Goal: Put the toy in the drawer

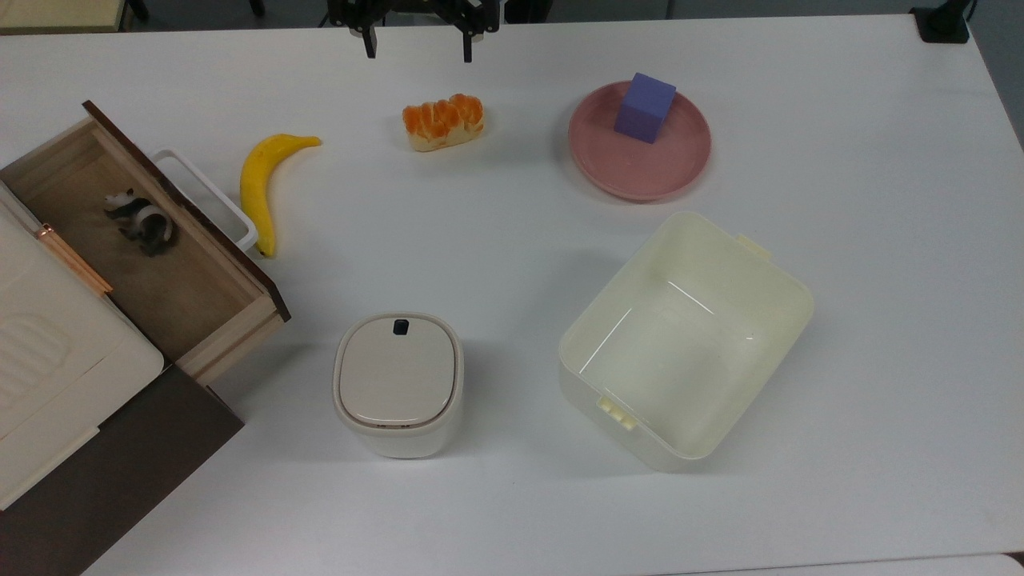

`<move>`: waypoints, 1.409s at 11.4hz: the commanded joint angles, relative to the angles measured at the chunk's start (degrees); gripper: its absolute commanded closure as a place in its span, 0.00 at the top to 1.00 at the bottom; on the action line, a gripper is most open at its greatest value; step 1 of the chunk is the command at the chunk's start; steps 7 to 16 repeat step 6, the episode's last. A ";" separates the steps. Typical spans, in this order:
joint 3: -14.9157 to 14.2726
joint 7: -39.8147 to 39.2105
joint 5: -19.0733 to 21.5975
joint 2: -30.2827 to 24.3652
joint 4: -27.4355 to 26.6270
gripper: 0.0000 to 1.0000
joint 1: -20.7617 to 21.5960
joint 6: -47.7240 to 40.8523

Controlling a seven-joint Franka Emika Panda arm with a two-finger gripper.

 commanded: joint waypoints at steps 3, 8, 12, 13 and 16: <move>-0.69 0.56 -2.30 -0.29 -0.21 1.00 1.12 3.10; -0.61 0.30 -2.75 -0.29 -0.21 1.00 1.30 3.28; -0.61 0.30 -2.75 -0.29 -0.21 1.00 1.30 3.28; -0.61 0.30 -2.75 -0.29 -0.21 1.00 1.30 3.28; -0.61 0.30 -2.75 -0.29 -0.21 1.00 1.30 3.28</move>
